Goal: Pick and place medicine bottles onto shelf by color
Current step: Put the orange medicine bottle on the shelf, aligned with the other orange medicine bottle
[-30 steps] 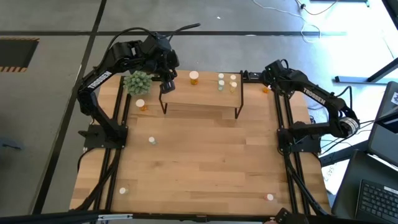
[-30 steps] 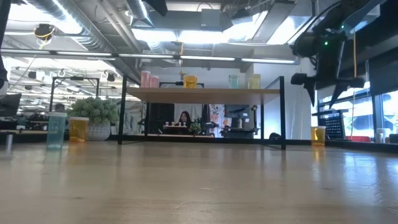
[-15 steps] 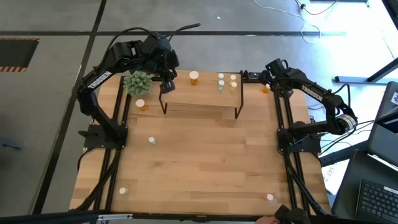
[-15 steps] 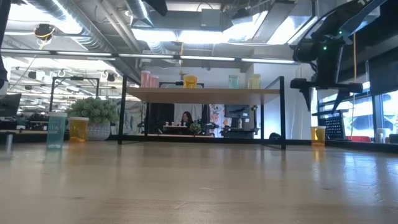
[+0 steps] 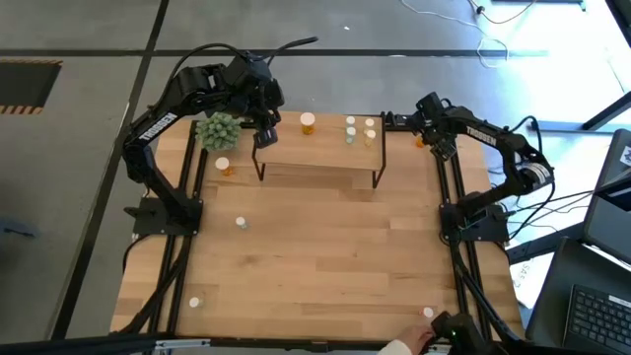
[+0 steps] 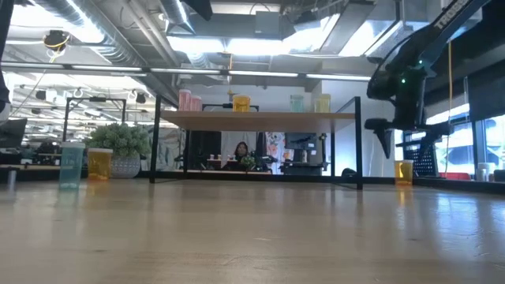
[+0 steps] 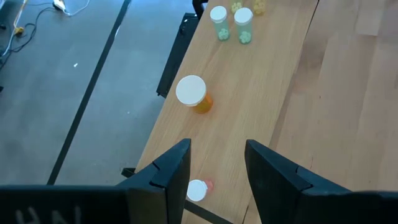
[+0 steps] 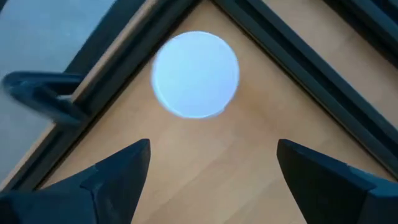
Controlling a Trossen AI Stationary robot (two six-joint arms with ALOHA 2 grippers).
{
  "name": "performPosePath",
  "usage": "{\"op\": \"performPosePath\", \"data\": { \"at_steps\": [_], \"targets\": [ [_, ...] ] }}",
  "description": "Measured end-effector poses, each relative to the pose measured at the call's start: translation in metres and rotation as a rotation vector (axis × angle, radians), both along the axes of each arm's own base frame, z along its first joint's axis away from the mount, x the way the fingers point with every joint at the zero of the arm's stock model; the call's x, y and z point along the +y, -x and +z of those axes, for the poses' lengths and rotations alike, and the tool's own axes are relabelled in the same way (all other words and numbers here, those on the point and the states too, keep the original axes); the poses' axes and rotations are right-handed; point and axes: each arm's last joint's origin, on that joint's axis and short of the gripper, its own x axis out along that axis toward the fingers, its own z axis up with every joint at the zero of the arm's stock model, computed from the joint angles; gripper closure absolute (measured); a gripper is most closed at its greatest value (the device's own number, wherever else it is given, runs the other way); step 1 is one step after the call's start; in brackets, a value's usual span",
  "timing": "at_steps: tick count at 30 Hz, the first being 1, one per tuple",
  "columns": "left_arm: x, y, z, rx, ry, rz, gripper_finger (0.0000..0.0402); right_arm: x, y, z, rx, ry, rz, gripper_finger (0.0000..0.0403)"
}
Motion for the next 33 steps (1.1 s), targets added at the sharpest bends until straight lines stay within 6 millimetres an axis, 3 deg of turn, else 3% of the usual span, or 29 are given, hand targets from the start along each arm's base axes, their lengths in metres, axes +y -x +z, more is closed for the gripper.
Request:
{"op": "performPosePath", "data": {
  "at_steps": [12,33],
  "targets": [
    [0.0,0.0,0.0,-0.001,0.0,0.0,0.0255,-0.011,0.012,-0.003,-0.082,0.019,-0.237,0.0051],
    [0.0,0.0,0.0,-0.002,-0.001,0.0,0.0255,-0.017,0.013,0.0,-0.098,0.116,-0.387,0.0051]
  ]
}}
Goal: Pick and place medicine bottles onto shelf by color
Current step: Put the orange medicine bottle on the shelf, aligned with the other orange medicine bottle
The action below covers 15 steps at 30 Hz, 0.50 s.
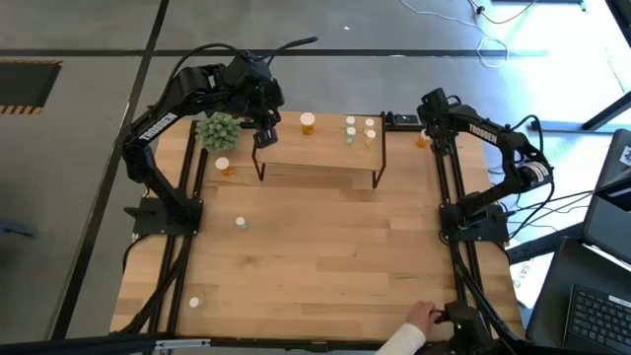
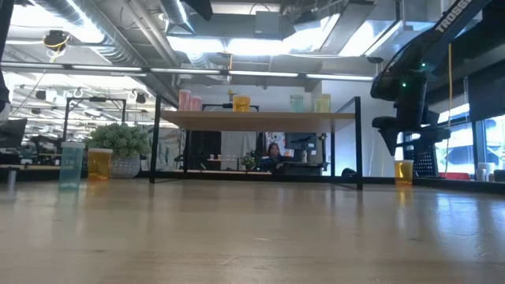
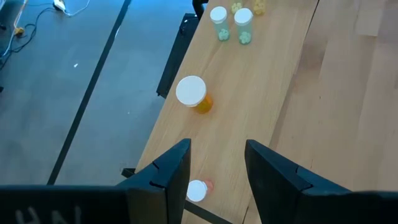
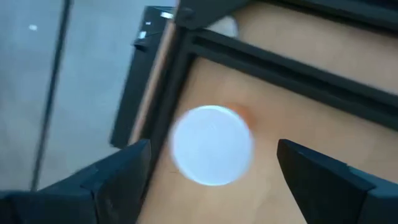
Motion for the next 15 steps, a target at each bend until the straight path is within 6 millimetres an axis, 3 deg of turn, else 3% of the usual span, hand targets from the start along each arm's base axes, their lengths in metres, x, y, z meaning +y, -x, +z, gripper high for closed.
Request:
{"op": "performPosePath", "data": {
  "at_steps": [15],
  "targets": [
    [0.0,0.0,-0.0001,0.0,0.0,0.0,0.0255,-0.0021,-0.0013,-0.0036,-0.009,-0.003,-0.024,0.0059]
  ]
}}
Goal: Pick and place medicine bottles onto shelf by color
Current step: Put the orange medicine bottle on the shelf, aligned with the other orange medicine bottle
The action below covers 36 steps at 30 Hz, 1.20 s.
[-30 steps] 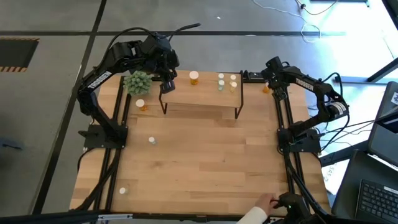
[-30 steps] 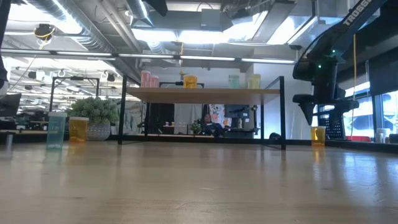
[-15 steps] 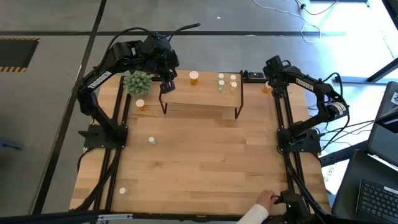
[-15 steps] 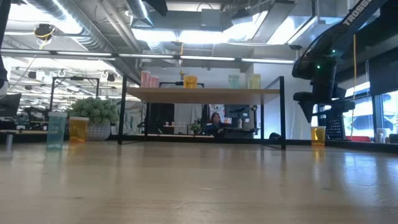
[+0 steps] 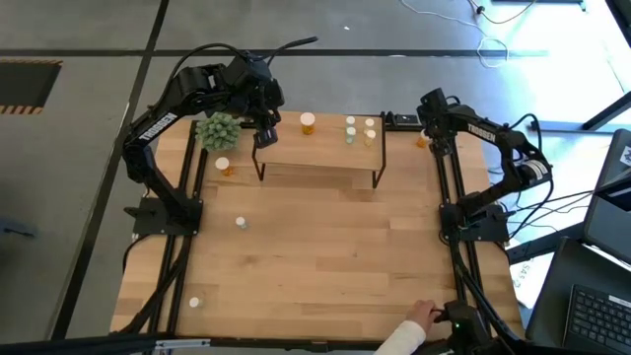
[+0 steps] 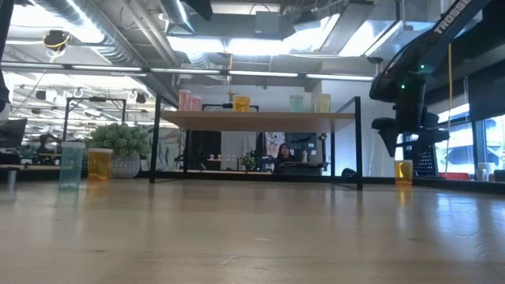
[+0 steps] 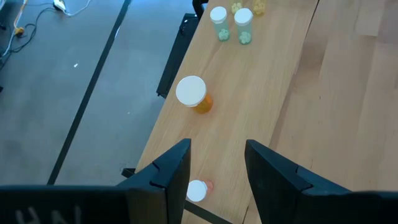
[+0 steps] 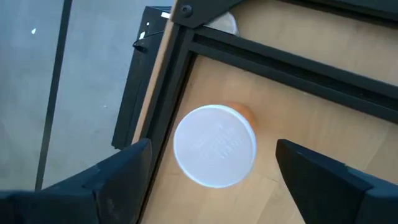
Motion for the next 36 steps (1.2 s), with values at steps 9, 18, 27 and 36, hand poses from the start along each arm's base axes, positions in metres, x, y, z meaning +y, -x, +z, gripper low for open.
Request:
{"op": "performPosePath", "data": {
  "at_steps": [9,18,27,36],
  "targets": [
    [0.0,0.0,0.0,0.0,0.0,0.001,0.0255,0.0017,0.0004,-0.0045,-0.012,-0.041,-0.049,0.0083],
    [0.0,0.0,0.0,0.0,0.0,0.0,0.0255,0.0025,0.0012,-0.0048,-0.01,-0.047,-0.074,0.011],
    [0.0,0.0,0.0,0.0,0.0,0.0,0.0255,0.004,0.0018,-0.0053,-0.003,-0.063,-0.074,0.0156],
    [-0.0001,0.0,0.0,0.0,0.0,0.0,0.0255,0.0036,0.0014,-0.0048,0.025,-0.067,0.004,0.0189]
  ]
}}
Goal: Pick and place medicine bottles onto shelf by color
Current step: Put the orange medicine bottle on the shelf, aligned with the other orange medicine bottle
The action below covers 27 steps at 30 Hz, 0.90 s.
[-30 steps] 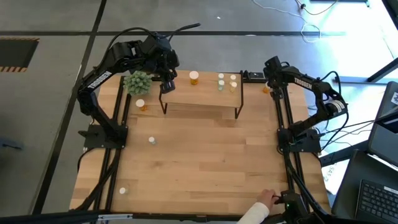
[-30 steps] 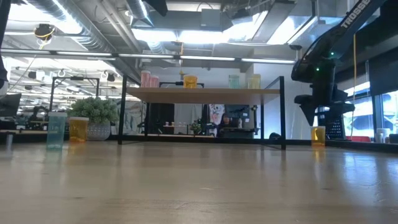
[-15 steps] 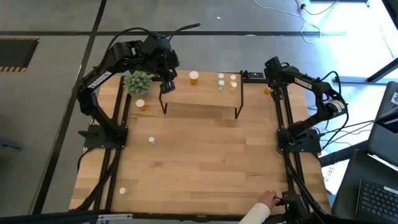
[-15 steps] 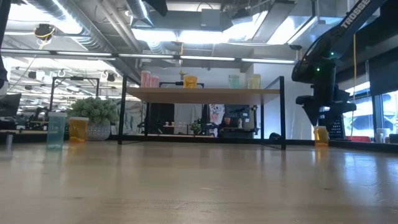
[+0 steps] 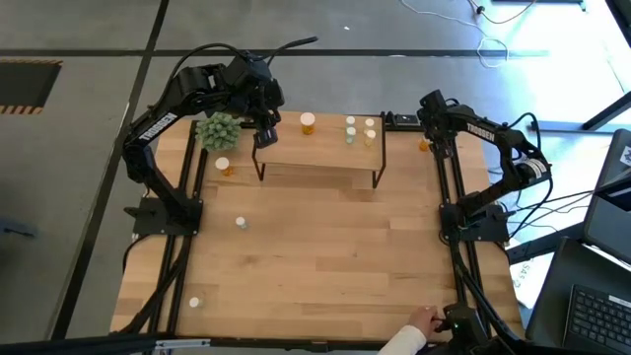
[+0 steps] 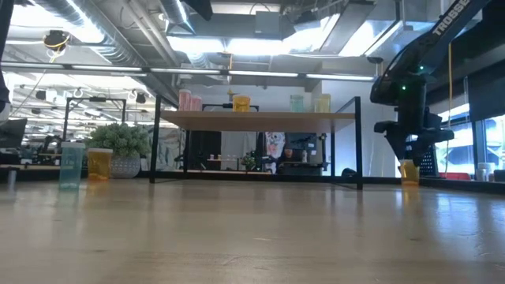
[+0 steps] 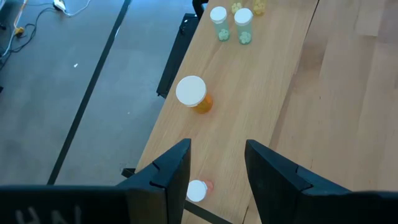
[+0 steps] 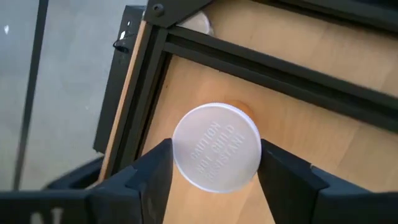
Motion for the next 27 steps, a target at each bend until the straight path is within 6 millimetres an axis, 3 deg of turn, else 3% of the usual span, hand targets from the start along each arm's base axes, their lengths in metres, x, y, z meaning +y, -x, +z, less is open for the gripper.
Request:
{"op": "performPosePath", "data": {
  "at_steps": [27],
  "targets": [
    [0.0001,0.0,0.0,0.0,0.0,0.0,0.0255,0.005,-0.0056,0.0,-0.061,-0.099,0.455,0.018]
  ]
}}
